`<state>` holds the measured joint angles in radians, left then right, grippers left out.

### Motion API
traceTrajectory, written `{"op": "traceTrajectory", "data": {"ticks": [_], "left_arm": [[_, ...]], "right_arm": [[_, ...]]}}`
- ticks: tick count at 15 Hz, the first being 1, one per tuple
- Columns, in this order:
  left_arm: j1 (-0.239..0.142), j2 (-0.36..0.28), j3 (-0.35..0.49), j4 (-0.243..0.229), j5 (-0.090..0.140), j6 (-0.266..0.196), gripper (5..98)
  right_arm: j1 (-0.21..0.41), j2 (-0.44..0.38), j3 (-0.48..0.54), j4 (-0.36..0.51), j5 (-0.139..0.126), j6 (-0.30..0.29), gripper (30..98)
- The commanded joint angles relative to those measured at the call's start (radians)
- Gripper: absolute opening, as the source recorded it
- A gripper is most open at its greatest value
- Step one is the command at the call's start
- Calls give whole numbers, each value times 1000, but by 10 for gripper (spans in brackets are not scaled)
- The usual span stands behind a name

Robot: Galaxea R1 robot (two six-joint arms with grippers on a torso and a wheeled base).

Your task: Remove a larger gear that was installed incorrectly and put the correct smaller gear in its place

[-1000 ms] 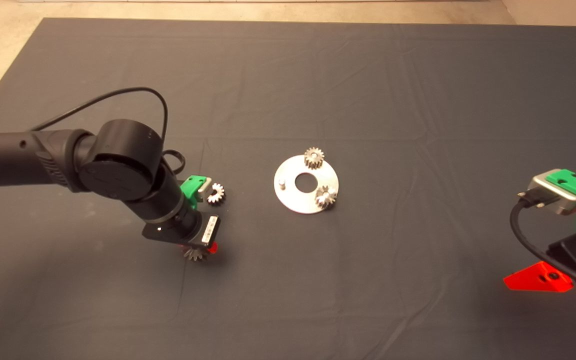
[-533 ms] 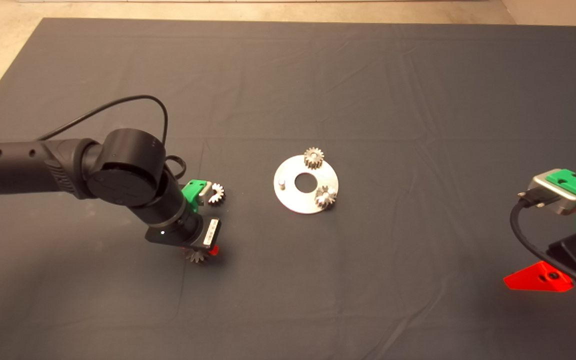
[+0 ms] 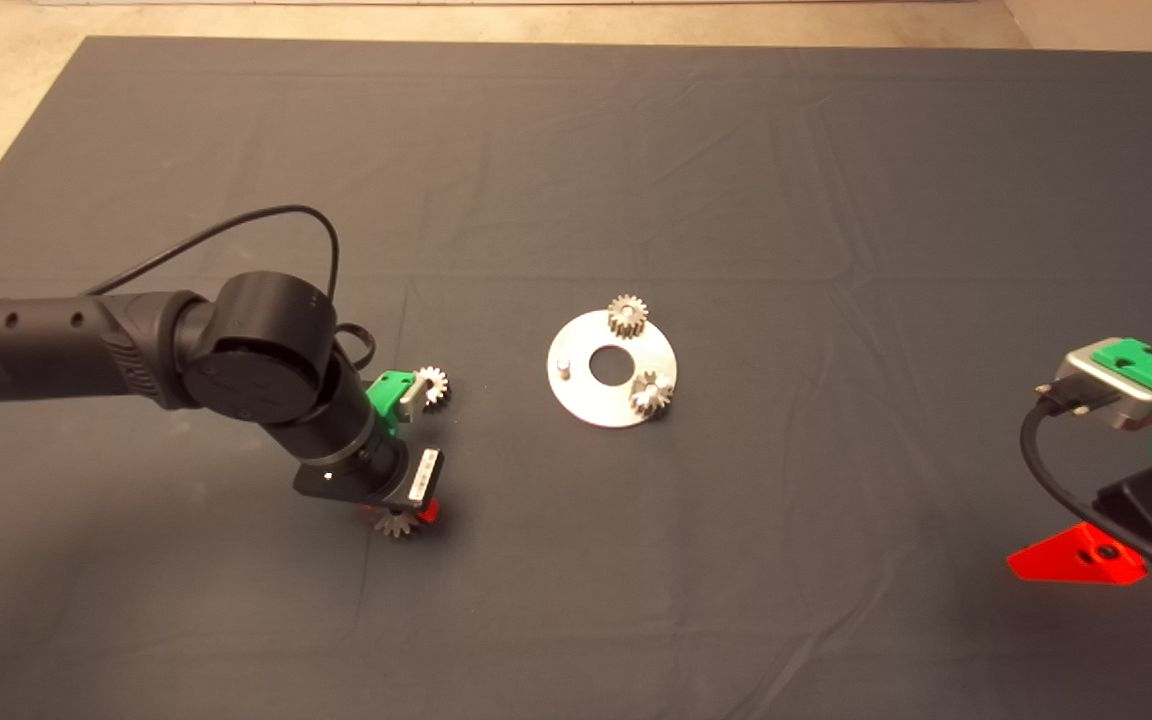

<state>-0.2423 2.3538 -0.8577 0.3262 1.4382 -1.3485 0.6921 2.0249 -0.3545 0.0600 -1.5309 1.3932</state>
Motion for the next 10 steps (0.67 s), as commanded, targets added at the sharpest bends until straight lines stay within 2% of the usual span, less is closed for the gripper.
{"op": "traceTrajectory", "data": {"ticks": [1, 4, 6, 8, 10], "left_arm": [[-17, -3, 13, -3, 10, -3, 485], [-23, -6, 8, -4, 13, -5, 522], [-35, -1, -5, -3, 37, 5, 561], [-64, 1, -61, -6, 57, 14, 580], [-82, 3, -70, -9, 54, 41, 623]], "right_arm": [[12, -1, 3, 34, -86, 3, 977], [12, -1, 3, 34, -86, 3, 977], [12, -2, 3, 34, -86, 3, 977], [12, -2, 2, 34, -86, 3, 977], [12, -2, 2, 34, -86, 3, 977]]}}
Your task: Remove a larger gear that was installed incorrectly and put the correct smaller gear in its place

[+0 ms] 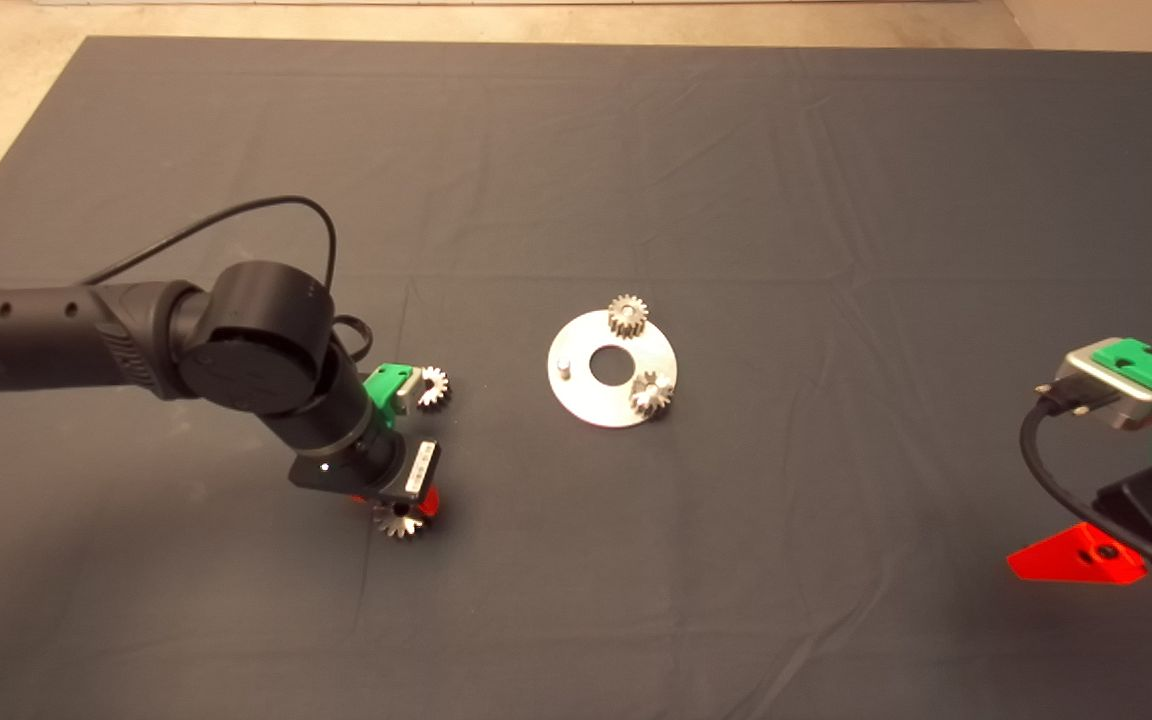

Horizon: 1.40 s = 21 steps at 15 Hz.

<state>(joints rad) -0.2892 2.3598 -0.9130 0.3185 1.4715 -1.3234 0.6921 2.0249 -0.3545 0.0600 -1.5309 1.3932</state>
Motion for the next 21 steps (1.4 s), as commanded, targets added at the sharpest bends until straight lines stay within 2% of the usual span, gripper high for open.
{"op": "traceTrajectory", "data": {"ticks": [1, 7, 8, 9, 11, 15, 17, 19, 21], "left_arm": [[-41, -3, -33, -3, 19, 16, 626], [-70, 53, -85, -3, 8, 63, 709], [-75, 71, -87, -3, 4, 67, 725], [-76, 85, -109, -3, -12, 67, 725], [-76, 105, -136, -3, -15, 78, 751], [-76, 114, -188, -3, -23, 85, 825], [-76, 114, -216, -3, -23, 88, 830], [-76, 115, -246, -3, -24, 112, 830], [-76, 118, -259, -3, -36, 124, 830]], "right_arm": [[12, -1, 2, 34, -86, 3, 977], [12, -1, 2, 34, -86, 3, 977], [12, -1, 3, 34, -86, 3, 977], [12, -1, 2, 34, -86, 3, 977], [12, -1, 2, 34, -86, 3, 977], [12, -1, 2, 34, -86, 3, 977], [12, -1, 2, 34, -87, 3, 977], [12, -1, 3, 34, -87, 3, 977], [12, 1, 2, 34, -87, 3, 977]]}}
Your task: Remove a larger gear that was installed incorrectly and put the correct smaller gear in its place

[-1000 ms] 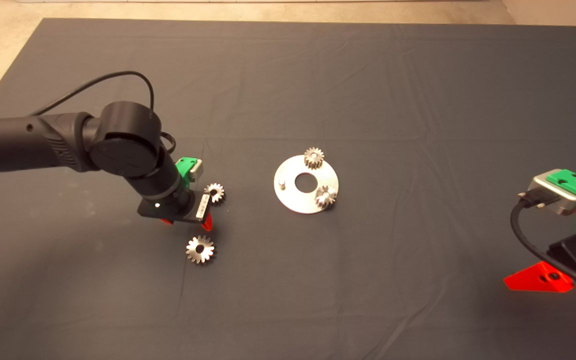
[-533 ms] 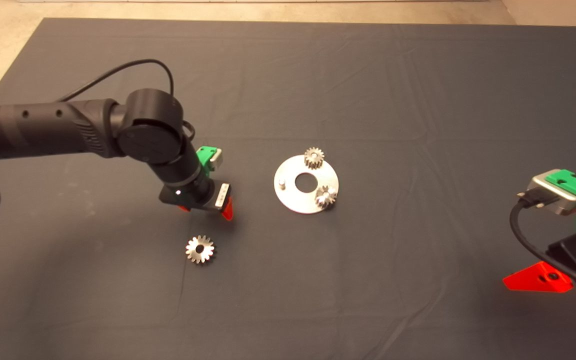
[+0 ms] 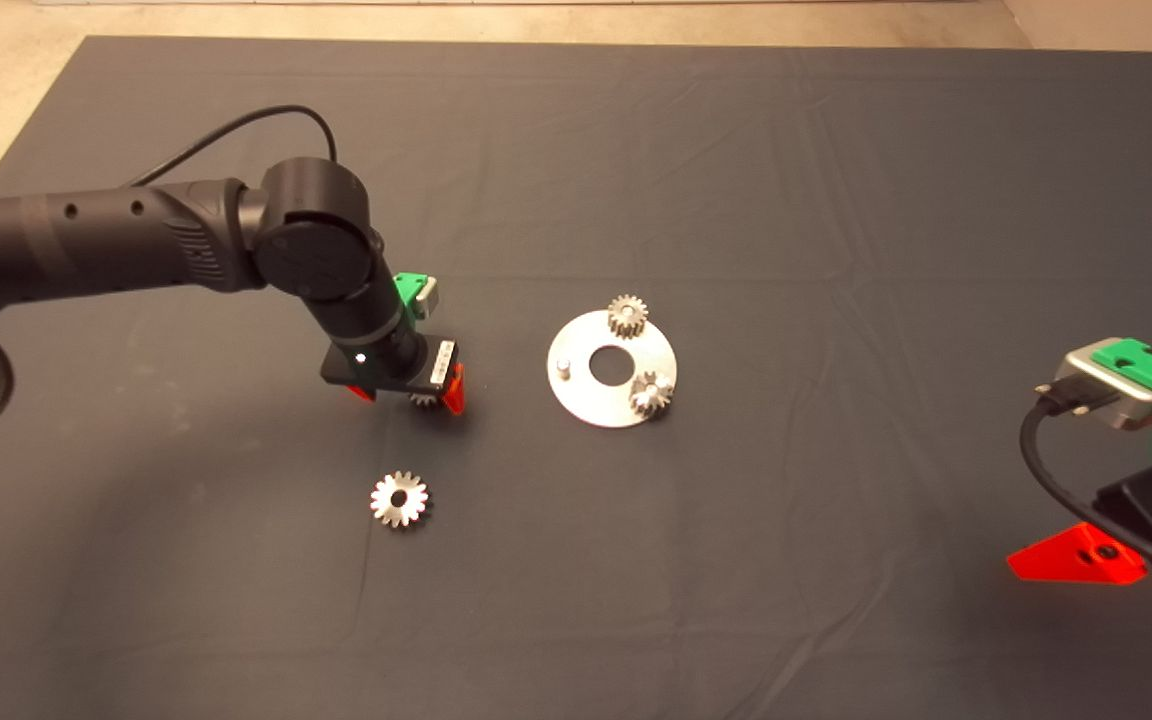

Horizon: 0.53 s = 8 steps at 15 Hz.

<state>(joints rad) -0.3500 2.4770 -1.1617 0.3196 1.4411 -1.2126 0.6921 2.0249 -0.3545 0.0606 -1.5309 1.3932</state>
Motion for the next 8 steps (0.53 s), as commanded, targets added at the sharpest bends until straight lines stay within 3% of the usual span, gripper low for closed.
{"op": "traceTrajectory", "data": {"ticks": [1, 3, 8], "left_arm": [[-15, 3, -20, -4, -7, 15, 830], [-15, 9, -27, -4, -15, 15, 830], [-12, 13, -62, -4, -62, 44, 830]], "right_arm": [[12, 1, 2, 33, -87, 3, 977], [12, 1, 2, 33, -87, 3, 977], [11, 2, 2, 33, -87, 2, 977]]}}
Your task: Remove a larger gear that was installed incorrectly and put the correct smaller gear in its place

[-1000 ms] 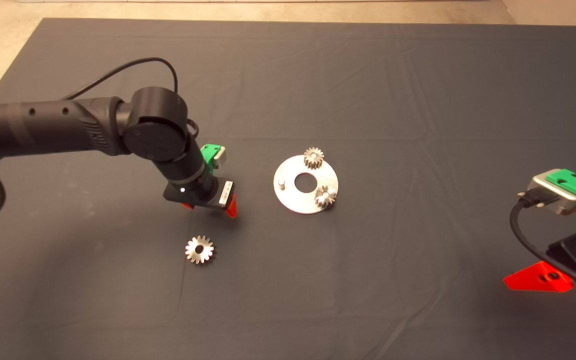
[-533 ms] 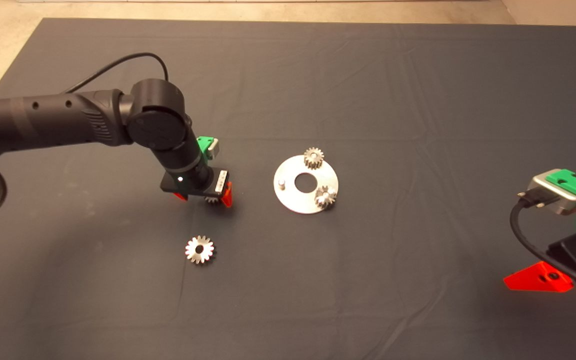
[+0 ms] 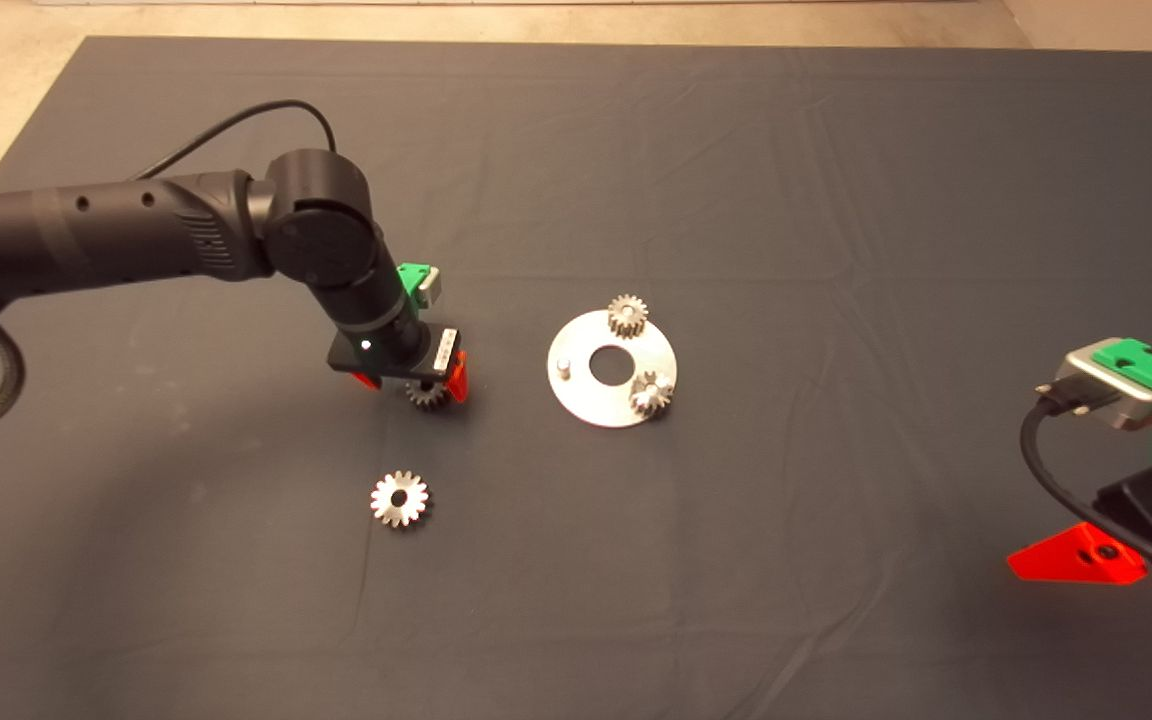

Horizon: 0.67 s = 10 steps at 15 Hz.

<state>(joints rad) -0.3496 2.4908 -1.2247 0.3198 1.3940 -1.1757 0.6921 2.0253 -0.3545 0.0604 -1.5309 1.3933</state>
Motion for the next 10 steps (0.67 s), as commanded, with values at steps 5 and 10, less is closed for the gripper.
{"op": "traceTrajectory", "data": {"ticks": [5, 10], "left_arm": [[-13, -14, 9, -4, -36, 7, 830], [-11, -31, 29, -4, -38, 8, 830]], "right_arm": [[10, 2, 2, 33, -89, 1, 977], [10, 0, 2, 33, -89, 2, 977]]}}
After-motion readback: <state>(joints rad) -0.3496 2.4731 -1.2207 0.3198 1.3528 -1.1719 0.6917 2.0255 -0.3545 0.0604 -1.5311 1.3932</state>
